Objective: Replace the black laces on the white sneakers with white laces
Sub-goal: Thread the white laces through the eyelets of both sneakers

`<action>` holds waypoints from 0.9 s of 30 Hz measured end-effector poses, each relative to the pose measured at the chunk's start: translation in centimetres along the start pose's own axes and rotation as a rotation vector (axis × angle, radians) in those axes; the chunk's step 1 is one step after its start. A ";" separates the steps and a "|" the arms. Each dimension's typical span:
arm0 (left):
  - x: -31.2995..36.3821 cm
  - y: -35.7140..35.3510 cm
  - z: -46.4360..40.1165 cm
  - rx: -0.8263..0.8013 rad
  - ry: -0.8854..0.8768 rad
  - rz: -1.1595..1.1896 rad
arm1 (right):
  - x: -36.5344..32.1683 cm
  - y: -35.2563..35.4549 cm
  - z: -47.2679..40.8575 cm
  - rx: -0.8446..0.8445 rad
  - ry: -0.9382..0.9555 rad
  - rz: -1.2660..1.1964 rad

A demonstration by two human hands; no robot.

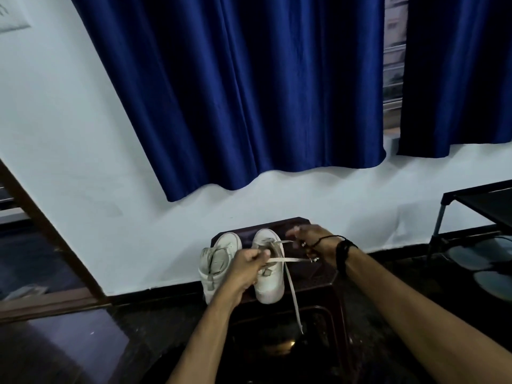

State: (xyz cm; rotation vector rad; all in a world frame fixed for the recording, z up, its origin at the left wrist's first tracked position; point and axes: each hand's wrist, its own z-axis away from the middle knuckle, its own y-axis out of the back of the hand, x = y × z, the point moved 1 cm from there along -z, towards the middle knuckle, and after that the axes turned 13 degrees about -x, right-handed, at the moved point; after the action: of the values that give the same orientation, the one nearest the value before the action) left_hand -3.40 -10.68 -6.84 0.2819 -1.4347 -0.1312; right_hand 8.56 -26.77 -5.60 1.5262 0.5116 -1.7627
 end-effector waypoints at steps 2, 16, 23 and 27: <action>0.2 0.3 0.5 0.090 -0.031 -0.090 | 0.6 -0.6 0.0 -0.013 -0.256 0.540; 2.8 1.8 -2.2 0.330 -0.080 -0.164 | 0.0 -5.2 -3.0 0.044 0.358 0.264; 1.0 2.4 -3.7 0.301 0.256 -0.652 | -0.5 -7.2 -5.9 0.424 0.221 0.264; 0.7 1.9 -4.2 0.363 0.273 -0.609 | 0.8 -8.0 -5.7 0.481 0.250 0.493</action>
State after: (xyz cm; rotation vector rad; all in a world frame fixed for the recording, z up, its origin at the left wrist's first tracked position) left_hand 0.73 -8.53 -6.08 0.9960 -1.0574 -0.3145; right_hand 6.40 -17.72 -8.91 2.0082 -0.1915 -1.3660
